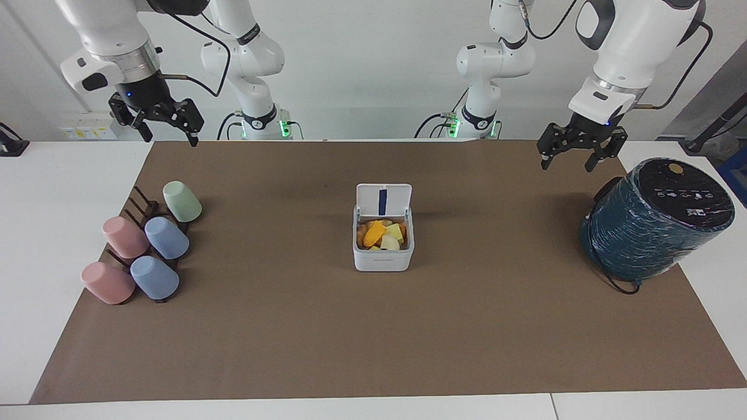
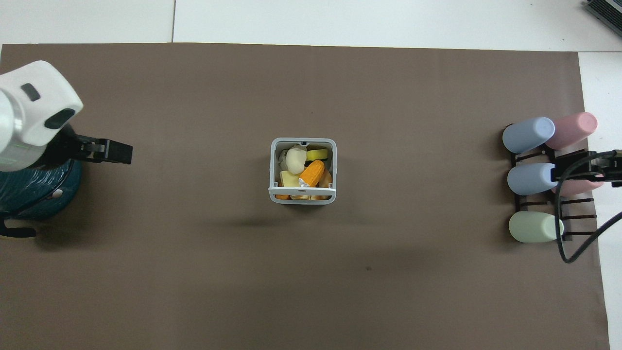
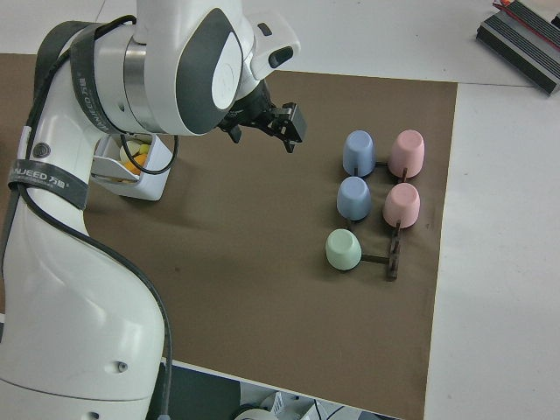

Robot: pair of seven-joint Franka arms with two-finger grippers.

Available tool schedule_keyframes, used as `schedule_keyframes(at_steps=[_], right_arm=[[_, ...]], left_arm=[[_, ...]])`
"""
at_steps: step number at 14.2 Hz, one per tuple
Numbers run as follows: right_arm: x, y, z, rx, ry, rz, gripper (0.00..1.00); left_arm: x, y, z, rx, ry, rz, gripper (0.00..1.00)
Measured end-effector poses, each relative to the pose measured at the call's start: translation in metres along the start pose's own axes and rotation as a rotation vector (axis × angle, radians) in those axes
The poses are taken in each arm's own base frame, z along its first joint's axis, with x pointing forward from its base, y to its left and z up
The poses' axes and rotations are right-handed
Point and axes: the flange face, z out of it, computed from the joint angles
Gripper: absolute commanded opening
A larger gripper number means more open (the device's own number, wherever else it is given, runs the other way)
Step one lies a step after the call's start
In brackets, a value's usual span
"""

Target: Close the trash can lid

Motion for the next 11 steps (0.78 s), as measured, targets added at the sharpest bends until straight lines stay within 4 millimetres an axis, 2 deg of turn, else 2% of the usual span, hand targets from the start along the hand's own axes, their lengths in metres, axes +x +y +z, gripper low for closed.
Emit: schedule_keyframes(at_steps=[4, 6, 11], right_arm=[[0.0, 0.0, 0.0, 0.0, 0.0, 0.0, 1.0], [0.0, 0.0, 0.0, 0.0, 0.0, 0.0, 1.0], [0.0, 0.0, 0.0, 0.0, 0.0, 0.0, 1.0]], left_arm=[[-0.018, 0.092, 0.01, -0.011, 0.001, -0.088, 1.0], [-0.031, 0.129, 0.015, -0.025, 0.027, -0.149, 1.0], [-0.06, 0.191, 0.037, -0.094, 0.093, -0.343, 1.0]])
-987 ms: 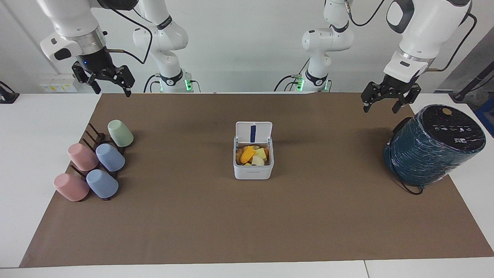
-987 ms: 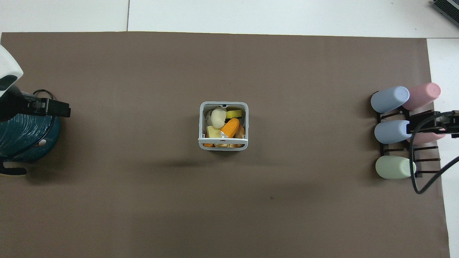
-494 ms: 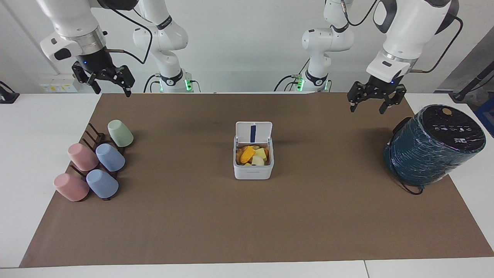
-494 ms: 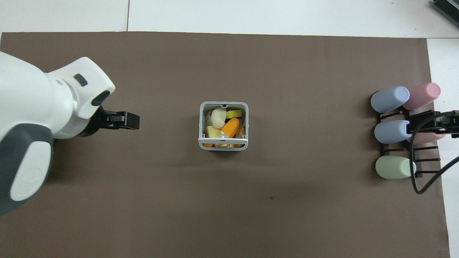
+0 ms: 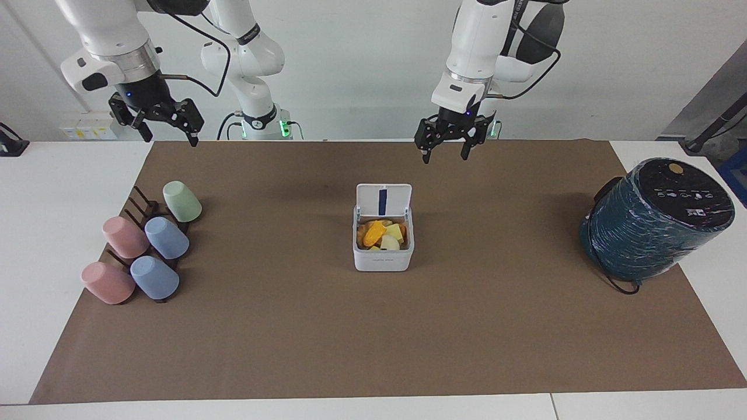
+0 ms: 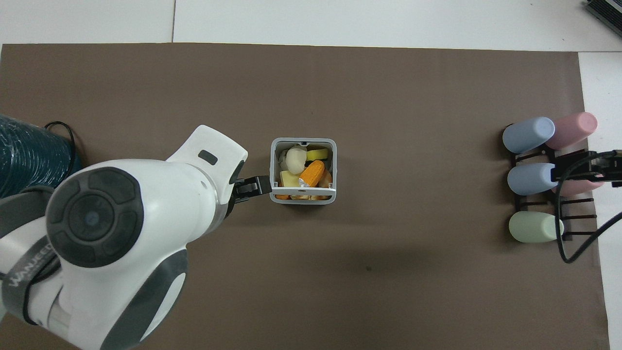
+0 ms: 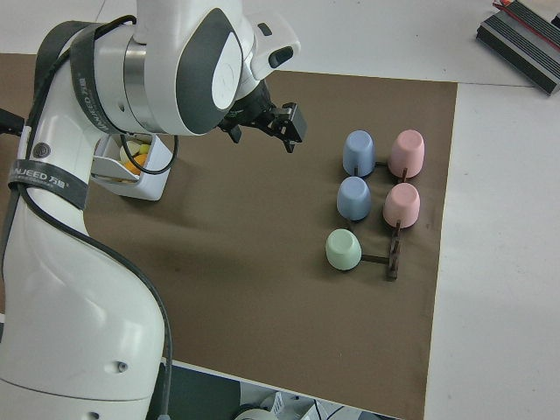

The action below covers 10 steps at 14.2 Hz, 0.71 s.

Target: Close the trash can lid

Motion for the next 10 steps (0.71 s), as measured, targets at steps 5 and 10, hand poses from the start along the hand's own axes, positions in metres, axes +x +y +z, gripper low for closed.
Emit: schedule_keyframes(at_steps=[5, 10], right_arm=[[0.0, 0.0, 0.0, 0.0, 0.0, 0.0, 1.0], [0.0, 0.0, 0.0, 0.0, 0.0, 0.0, 1.0]], left_arm=[[-0.041, 0.04, 0.012, -0.072, -0.004, -0.155, 0.69], [-0.052, 0.052, 0.009, -0.115, -0.016, -0.257, 0.12]])
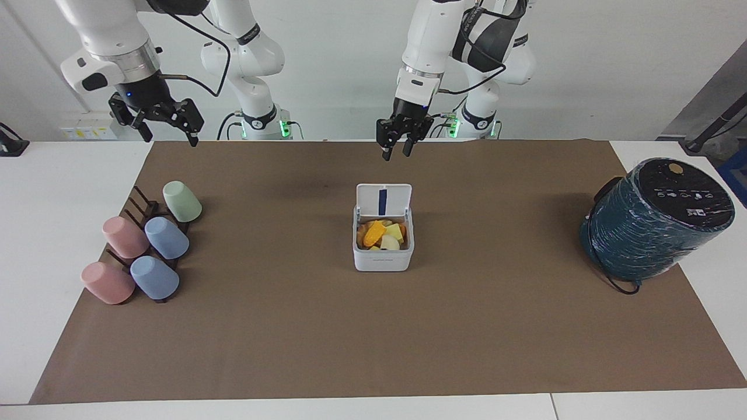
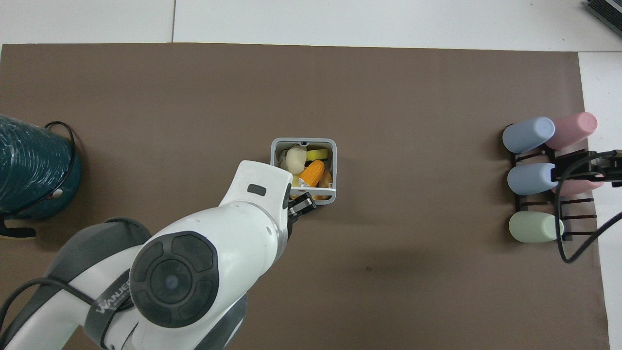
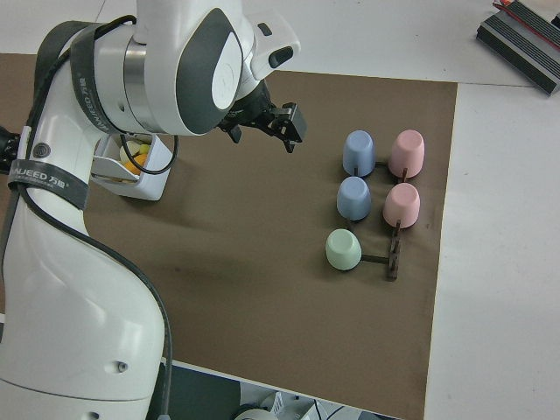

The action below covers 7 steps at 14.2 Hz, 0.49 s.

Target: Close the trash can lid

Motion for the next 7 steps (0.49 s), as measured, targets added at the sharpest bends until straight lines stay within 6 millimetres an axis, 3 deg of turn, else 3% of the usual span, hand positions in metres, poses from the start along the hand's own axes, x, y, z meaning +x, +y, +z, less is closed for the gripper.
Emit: schedule_keyframes(at_steps=[2, 7], right_arm=[[0.0, 0.0, 0.0, 0.0, 0.0, 0.0, 1.0], [0.0, 0.0, 0.0, 0.0, 0.0, 0.0, 1.0]], left_arm=[[-0.006, 0.003, 0.001, -0.007, -0.002, -0.016, 0.0], [-0.034, 0.002, 0.029, -0.006, -0.02, 0.001, 0.0]])
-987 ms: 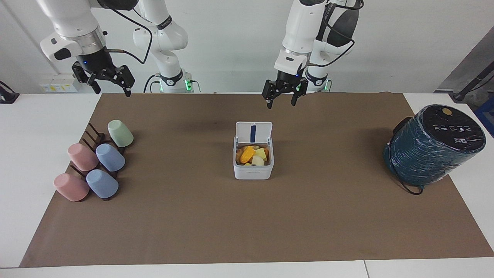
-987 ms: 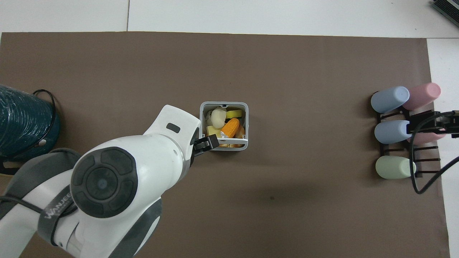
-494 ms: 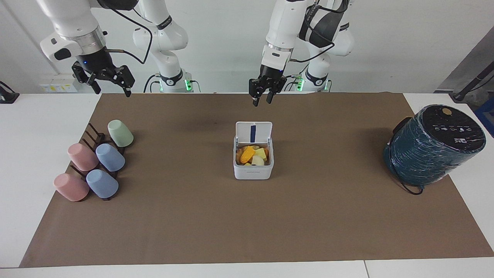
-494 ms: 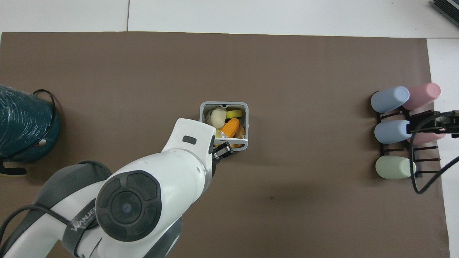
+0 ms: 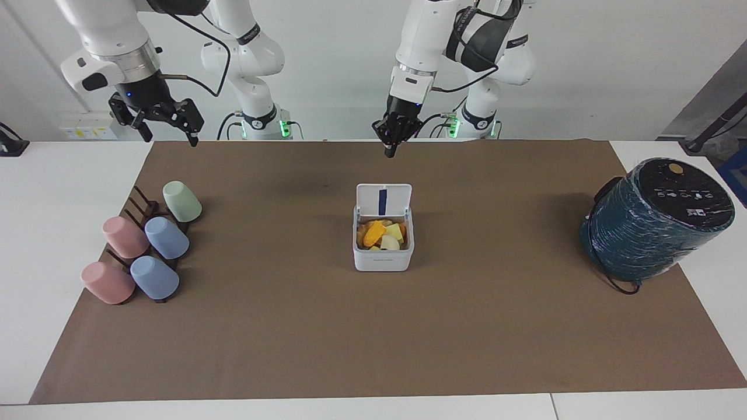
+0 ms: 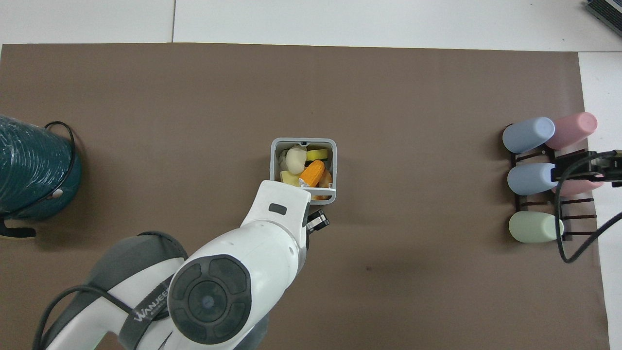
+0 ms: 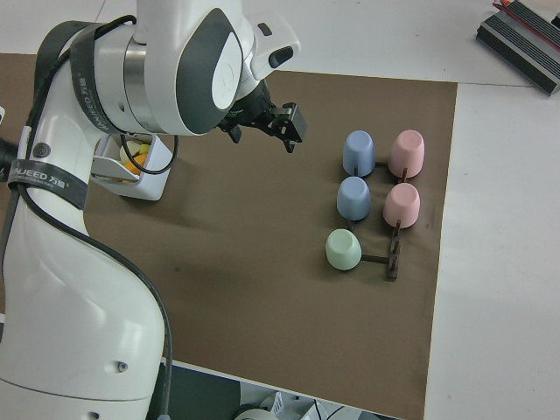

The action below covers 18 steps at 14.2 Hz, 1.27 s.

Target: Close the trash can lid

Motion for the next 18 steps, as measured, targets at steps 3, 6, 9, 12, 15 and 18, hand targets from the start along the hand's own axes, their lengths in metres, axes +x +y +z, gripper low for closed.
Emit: schedule_keyframes(at_steps=[3, 6, 9, 12, 15, 18], right_arm=[[0.0, 0.0, 0.0, 0.0, 0.0, 0.0, 1.0], [0.0, 0.0, 0.0, 0.0, 0.0, 0.0, 1.0], [0.0, 0.0, 0.0, 0.0, 0.0, 0.0, 1.0], [0.0, 0.0, 0.0, 0.0, 0.0, 0.0, 1.0], [0.0, 0.0, 0.0, 0.0, 0.0, 0.0, 1.0], [0.0, 0.0, 0.0, 0.0, 0.0, 0.0, 1.0]], left_arm=[[-0.003, -0.004, 0.018, 0.007, -0.005, 0.001, 0.0], [0.001, -0.002, 0.028, -0.001, -0.002, -0.004, 0.0], [0.006, 0.002, 0.046, -0.019, 0.005, -0.01, 0.0], [0.013, 0.005, 0.057, -0.049, 0.018, -0.019, 0.0], [0.034, 0.003, 0.058, -0.091, 0.044, -0.055, 0.0], [0.061, -0.001, 0.055, -0.15, 0.066, -0.12, 0.0]])
